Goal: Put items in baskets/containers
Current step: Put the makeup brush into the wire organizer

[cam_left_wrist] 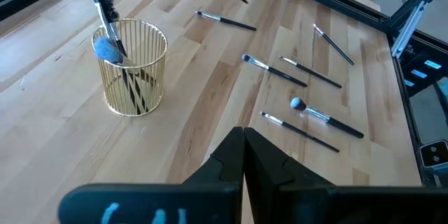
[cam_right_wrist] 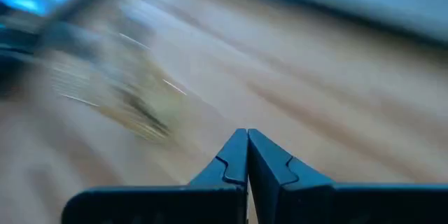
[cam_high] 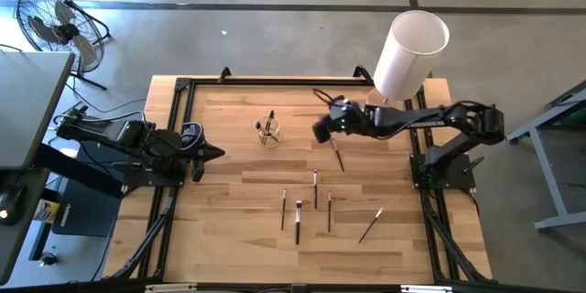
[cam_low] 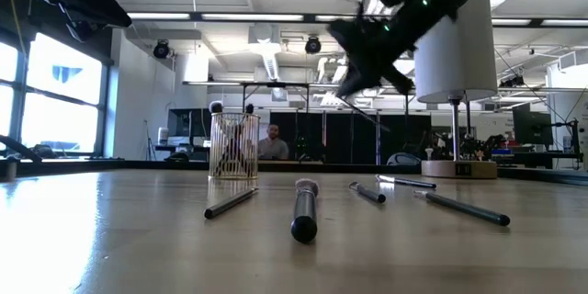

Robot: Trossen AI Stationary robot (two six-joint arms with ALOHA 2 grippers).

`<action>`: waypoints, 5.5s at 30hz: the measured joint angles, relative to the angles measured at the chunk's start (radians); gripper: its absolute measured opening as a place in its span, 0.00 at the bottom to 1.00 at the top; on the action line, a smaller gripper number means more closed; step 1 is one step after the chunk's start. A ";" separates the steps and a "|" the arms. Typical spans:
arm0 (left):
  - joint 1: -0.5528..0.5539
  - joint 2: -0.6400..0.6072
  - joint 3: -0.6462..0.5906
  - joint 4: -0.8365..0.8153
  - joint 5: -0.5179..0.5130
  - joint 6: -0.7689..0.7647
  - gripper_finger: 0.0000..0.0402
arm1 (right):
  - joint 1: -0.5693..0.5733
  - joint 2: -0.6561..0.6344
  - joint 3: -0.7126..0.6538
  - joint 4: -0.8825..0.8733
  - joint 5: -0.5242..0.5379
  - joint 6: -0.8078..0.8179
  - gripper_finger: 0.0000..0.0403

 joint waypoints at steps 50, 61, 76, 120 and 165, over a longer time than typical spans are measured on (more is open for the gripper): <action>0.000 0.000 0.000 0.000 -0.061 0.023 0.00 | 0.026 0.113 0.409 -0.536 0.086 -0.068 0.29; 0.000 0.000 0.000 0.001 -0.101 0.035 0.00 | -0.046 0.254 0.408 -0.850 -0.065 0.216 0.29; 0.000 0.000 0.000 0.000 -0.102 0.034 0.00 | -0.104 0.440 0.408 -0.841 -0.236 0.217 0.29; 0.000 0.000 0.000 0.010 -0.102 0.071 0.00 | 0.010 0.412 0.406 0.584 -0.078 -0.416 0.00; 0.083 1.278 0.803 -0.157 0.143 -0.666 0.27 | 0.378 -0.687 -0.406 -0.510 -0.064 0.196 0.21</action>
